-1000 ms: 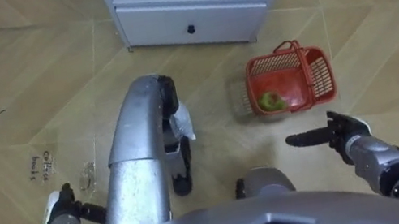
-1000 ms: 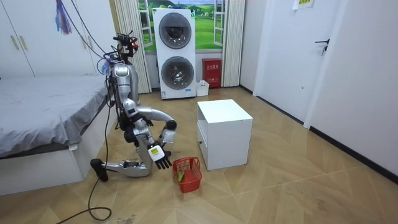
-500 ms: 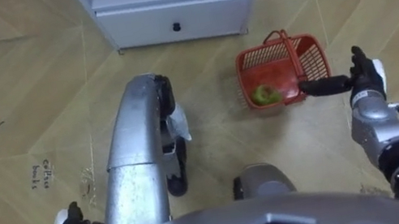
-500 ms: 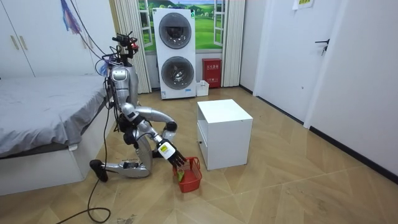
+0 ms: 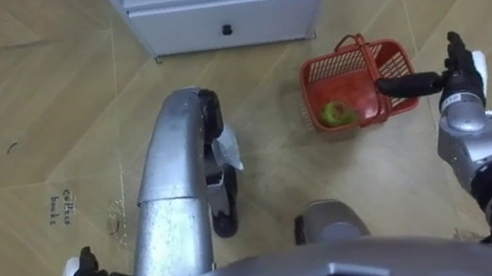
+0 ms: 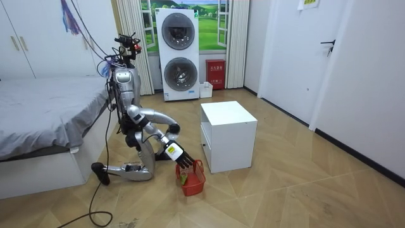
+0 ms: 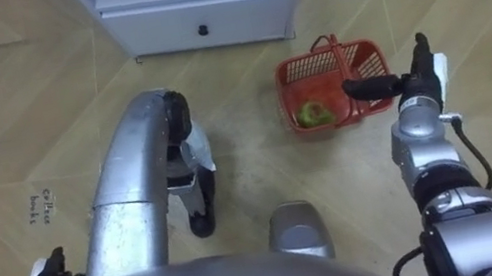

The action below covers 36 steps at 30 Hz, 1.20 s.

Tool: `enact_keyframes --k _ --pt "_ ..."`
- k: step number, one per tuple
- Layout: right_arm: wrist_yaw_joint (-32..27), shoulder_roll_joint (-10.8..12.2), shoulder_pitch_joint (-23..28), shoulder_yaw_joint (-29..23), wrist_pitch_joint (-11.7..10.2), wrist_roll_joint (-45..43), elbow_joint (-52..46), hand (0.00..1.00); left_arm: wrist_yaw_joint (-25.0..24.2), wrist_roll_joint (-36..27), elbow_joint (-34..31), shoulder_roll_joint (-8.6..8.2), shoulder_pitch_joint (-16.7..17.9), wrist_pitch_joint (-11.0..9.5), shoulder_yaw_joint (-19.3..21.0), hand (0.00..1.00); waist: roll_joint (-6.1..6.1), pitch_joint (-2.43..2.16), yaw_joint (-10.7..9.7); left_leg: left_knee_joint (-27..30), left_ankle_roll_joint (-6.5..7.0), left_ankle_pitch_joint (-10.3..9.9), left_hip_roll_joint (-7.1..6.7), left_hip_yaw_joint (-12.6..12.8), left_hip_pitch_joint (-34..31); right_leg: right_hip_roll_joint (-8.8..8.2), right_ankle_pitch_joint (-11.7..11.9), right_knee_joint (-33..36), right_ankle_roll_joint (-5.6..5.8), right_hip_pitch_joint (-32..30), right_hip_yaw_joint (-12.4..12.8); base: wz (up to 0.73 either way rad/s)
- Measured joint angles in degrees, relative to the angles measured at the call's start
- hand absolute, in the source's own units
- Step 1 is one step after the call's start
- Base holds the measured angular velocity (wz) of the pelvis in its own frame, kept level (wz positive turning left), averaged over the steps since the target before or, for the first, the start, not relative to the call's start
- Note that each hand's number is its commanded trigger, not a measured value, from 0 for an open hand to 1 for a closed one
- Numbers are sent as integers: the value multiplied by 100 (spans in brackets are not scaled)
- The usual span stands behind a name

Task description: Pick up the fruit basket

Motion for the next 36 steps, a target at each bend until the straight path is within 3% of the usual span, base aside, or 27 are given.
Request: enact_keyframes --k 3,6,10,12,19,25,30,36 --pt "56 -38 -208 10 -1 20 228 0 -21 -3 23 22 2 -5 -95 0 4 0 153 2 -12 9 25 -1 -83 14 -1 33 4 -112 29 -1" --pt "140 -123 -296 10 -1 42 246 0 -39 -2 32 30 55 14 -91 0 53 40 281 1 -15 14 29 3 -116 13 -3 41 8 -152 35 0" --pt "337 -238 -353 9 -1 66 316 0 -155 -5 31 83 157 46 -85 0 99 41 397 -9 -22 24 30 7 -165 12 -3 46 10 -203 17 1" --pt "357 -325 -396 12 -1 143 428 0 -216 -16 24 83 196 49 -95 0 148 63 483 -8 -15 38 40 7 -192 13 -5 61 15 -236 12 0" --pt "521 -699 -570 107 -2 529 1102 0 -490 -242 18 144 204 107 -123 0 267 46 752 -18 5 121 50 34 -413 -7 -23 157 32 -482 39 0" --pt "720 -844 -841 172 5 1131 1468 0 -680 -352 19 349 192 133 -484 0 300 64 885 -24 30 187 84 80 -585 -29 -40 263 64 -707 84 -2" --pt "901 -1102 -963 350 35 1622 1590 0 -870 -451 20 385 211 186 -708 0 390 113 889 -78 148 257 68 234 -625 -206 -43 306 62 -786 106 2" --pt "1077 -1235 -1030 563 131 1621 1979 0 -986 -451 -29 469 209 223 -729 0 432 112 891 -94 226 303 85 311 -737 -270 -52 369 75 -937 167 -1"
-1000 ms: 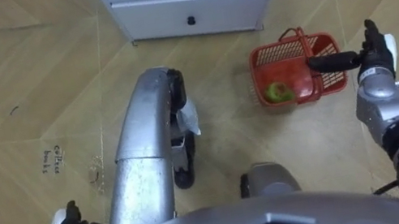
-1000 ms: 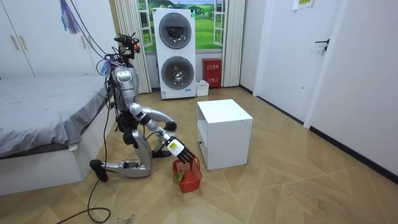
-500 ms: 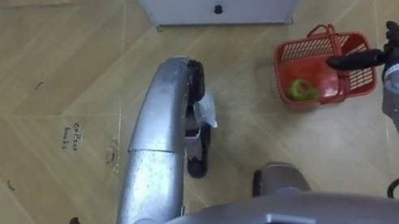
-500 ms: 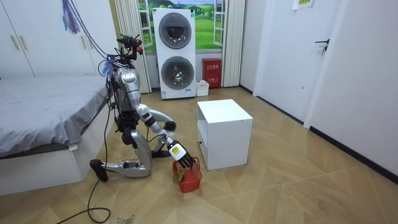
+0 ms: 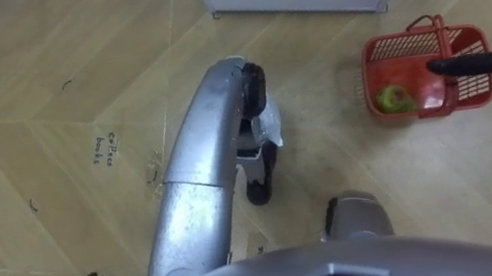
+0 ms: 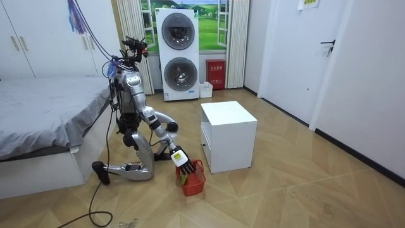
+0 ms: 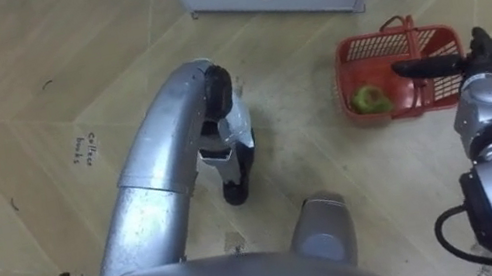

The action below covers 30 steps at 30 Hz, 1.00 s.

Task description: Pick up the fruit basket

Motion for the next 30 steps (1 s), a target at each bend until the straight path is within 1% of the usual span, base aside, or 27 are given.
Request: enact_keyframes --k 1,3,5,6,8,10,14,19,21,23,27,30 --pt "71 -24 -1 51 39 -1 27 0 -11 0 -20 13 0 10 1 0 17 -1 3 1 1 0 2 1 -1 10 -11 0 22 -4 7 0" --pt "148 -46 -1 151 44 -3 120 0 -21 5 -95 47 0 11 5 0 25 0 29 2 0 -1 13 0 -6 14 -16 4 33 -17 14 -2" --pt "246 -94 -1 310 60 3 226 0 -55 4 -246 77 1 16 4 0 32 3 159 3 -2 -2 74 18 -25 26 -22 43 44 -97 95 -11" --pt "269 -114 -4 367 69 6 243 0 -65 3 -268 76 -6 14 -2 0 46 -2 180 2 -6 1 83 19 -45 29 -24 56 47 -122 103 -11" --pt "332 -125 -38 566 106 18 308 0 -120 1 -295 78 -9 16 -109 0 84 -8 222 -3 -12 21 114 37 -100 29 -30 98 40 -218 145 -4" --pt "391 -125 -39 691 148 78 341 0 -147 1 -294 86 -6 18 -213 0 96 -11 262 -9 -9 23 128 51 -129 22 -30 107 40 -265 172 -2" --pt "537 -126 -52 694 150 69 330 0 -251 -2 -291 91 -10 19 -203 0 50 14 309 -19 -9 22 157 80 -161 14 -30 123 40 -337 214 -2" --pt "631 -127 -53 696 150 70 318 0 -404 -3 -291 96 -9 22 -201 0 17 29 316 -21 -9 23 168 94 -167 6 -30 138 40 -356 230 0" --pt "636 -127 -53 700 150 61 318 0 -414 -7 -291 100 -10 25 -201 0 19 19 317 -26 5 31 169 109 -189 -10 -30 150 40 -387 238 0" --pt "664 -126 -57 713 151 -124 321 0 -416 -17 -290 108 -5 27 -202 0 0 30 323 -33 25 42 170 132 -202 -35 -30 163 40 -416 257 0" --pt "761 -125 -141 923 167 -250 333 0 -418 -172 -287 110 11 51 -213 0 1 30 335 -33 58 60 171 151 -207 -52 -30 184 41 -420 268 0" --pt "812 -124 -194 926 171 -251 333 0 -416 -226 -288 136 23 51 -212 0 9 28 428 -27 68 65 167 154 -216 -52 -30 190 41 -419 271 0"
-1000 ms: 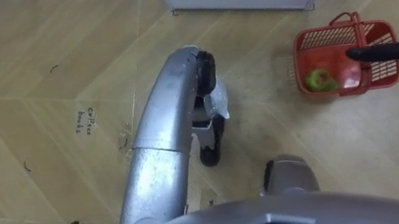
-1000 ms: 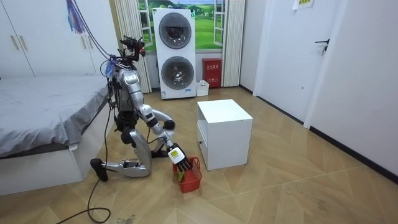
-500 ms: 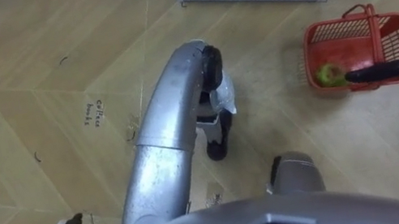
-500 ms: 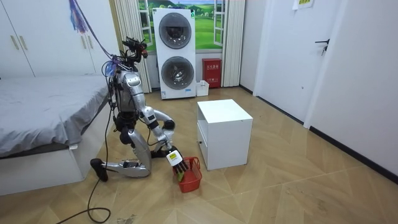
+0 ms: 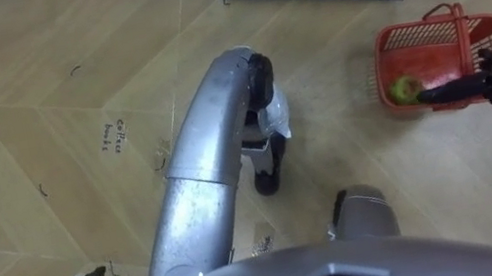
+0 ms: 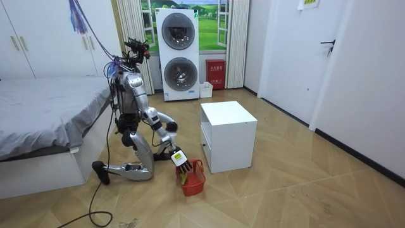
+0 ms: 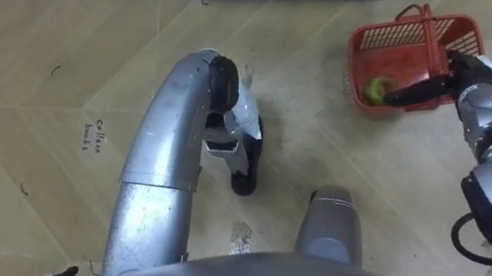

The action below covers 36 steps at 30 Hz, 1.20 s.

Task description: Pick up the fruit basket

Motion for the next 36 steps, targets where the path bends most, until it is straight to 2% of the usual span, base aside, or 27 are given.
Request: enact_keyframes --k 1,3,8,17,25,29,33,36 --pt "6 0 -19 0 1 0 0 39 1 -2 0 15 1 0 -1 0 -1 0 46 2 4 2 -4 0 -6 -1 0 -1 0 0 -5 0" --pt "19 0 -77 0 1 0 -1 100 3 -2 1 27 11 1 -2 0 8 5 78 2 14 7 -13 0 -16 -7 0 -3 0 0 -17 3" --pt "23 -2 -156 4 2 7 2 100 17 -4 -1 87 12 1 -106 0 45 6 139 4 16 8 -20 3 -25 -10 0 -5 0 -3 -19 0" --pt "37 -14 -146 201 47 56 44 100 20 -19 -1 88 9 0 -222 0 167 5 155 6 19 11 -21 8 -31 -14 0 -1 0 -11 -23 0" --pt "1 -19 -147 208 72 168 44 100 13 -264 0 88 11 1 -333 0 172 6 153 6 37 21 -33 19 -31 -20 -1 2 0 -6 -21 0" --pt "2 -25 -151 206 73 211 44 100 11 -290 -7 87 10 3 -456 0 176 3 150 -9 57 40 -101 42 -19 -51 0 -2 1 18 -20 0" --pt "-26 -21 -151 197 119 230 43 100 11 -415 -29 27 8 77 -499 0 174 5 157 -9 60 63 -109 42 -20 -57 0 33 1 9 -4 -1" --pt "-73 -20 -151 192 120 386 34 100 16 -461 -31 -80 -33 115 -501 0 159 13 133 -9 41 74 -95 43 -21 -63 0 74 1 -20 29 -4"
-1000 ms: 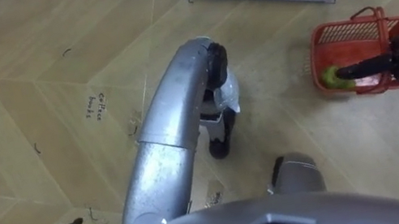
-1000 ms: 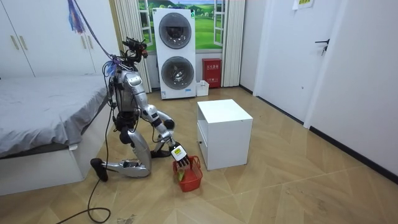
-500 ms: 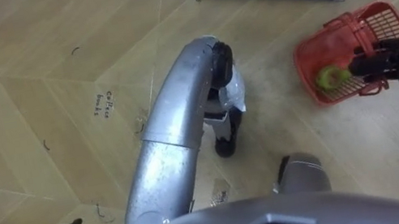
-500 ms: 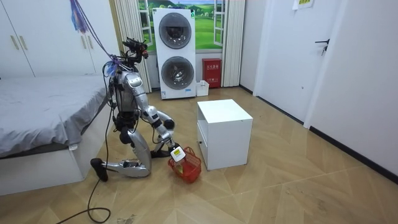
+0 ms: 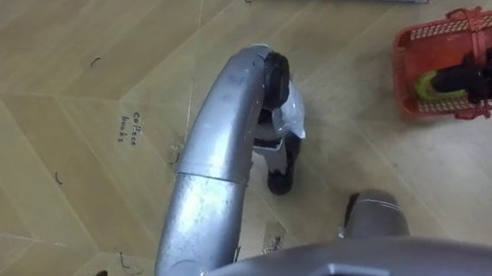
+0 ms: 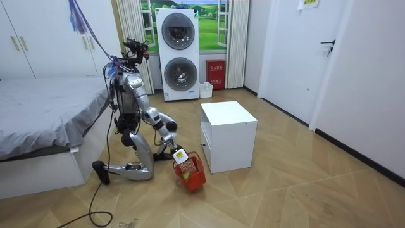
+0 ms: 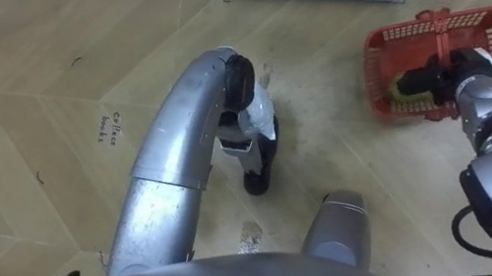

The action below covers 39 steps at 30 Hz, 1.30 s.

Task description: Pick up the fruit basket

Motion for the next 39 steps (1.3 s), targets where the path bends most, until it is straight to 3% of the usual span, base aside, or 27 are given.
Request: enact_keyframes --k 2,11,16,22,24,27,30,32,34,36,37,38,39 --pt "1 1 0 -10 3 527 -4 100 5 -54 -5 -90 -71 3 2 0 -47 26 -44 -3 -10 18 2 -7 -1 19 0 23 0 -5 0 0" --pt "152 85 15 -37 8 1920 -215 100 55 -98 -134 -117 -262 28 30 0 -110 28 -107 59 3 33 0 -86 8 111 -11 12 -19 89 -78 0" --pt "328 148 99 -38 19 2215 -658 100 56 -86 -130 -118 -379 71 324 0 -270 14 -137 96 -3 29 7 -173 67 191 -9 -16 -20 209 -46 0" --pt "324 186 217 -37 128 2312 -1507 100 76 51 -118 -125 -642 190 545 0 -304 11 -357 245 -15 -45 -17 -383 274 404 1 -139 -44 641 -226 0" --pt "325 202 245 -44 133 2312 -1849 100 149 84 -117 -126 -771 199 697 0 -345 0 -422 247 -2 -69 -19 -390 316 440 -86 -214 -114 733 -226 0" --pt "332 216 429 -48 138 2305 -2436 100 242 84 -128 -128 -954 175 948 0 -353 -21 -457 228 80 -146 -11 -397 402 623 -293 -490 -71 923 -151 -1" --pt "378 223 435 -114 298 2294 -2711 100 307 84 -153 -133 -1042 172 1250 0 -344 -35 -461 -2 147 -177 -2 -423 492 847 -425 -988 -20 938 -5 -10" --pt "388 259 435 -193 365 2280 -2925 100 365 101 -190 -169 -1005 189 1344 0 -292 -68 -453 -298 166 -187 7 -505 650 908 -434 -1532 -3 945 18 -22" --pt "508 353 434 -275 376 2283 -3107 100 408 224 -204 -256 -886 271 1578 0 -300 -94 -435 -925 192 -173 16 -563 1051 899 -433 -2596 -2 1102 46 -34" --pt "550 395 545 -383 406 2286 -3417 100 408 347 -293 -292 -663 309 1671 0 -303 -121 -456 -1461 225 -157 1 -565 1476 888 -355 -3538 52 1388 40 -34" --pt "598 432 710 -531 453 2292 -3776 100 414 354 -446 -295 -474 344 1806 0 -311 -168 -467 -1851 248 -142 -7 -563 1772 829 -89 -4120 94 1512 24 -38" --pt "630 514 860 -620 495 2277 -4056 100 478 350 -569 -294 -247 379 1906 0 -312 -182 -497 -2273 273 -107 -21 -561 2149 778 360 -4619 119 1648 0 -39" --pt "638 580 945 -667 497 2265 -4185 100 532 351 -590 -293 -167 382 1932 0 -314 -196 -508 -2501 279 -79 -31 -561 2350 755 660 -4811 110 1686 -14 -37"
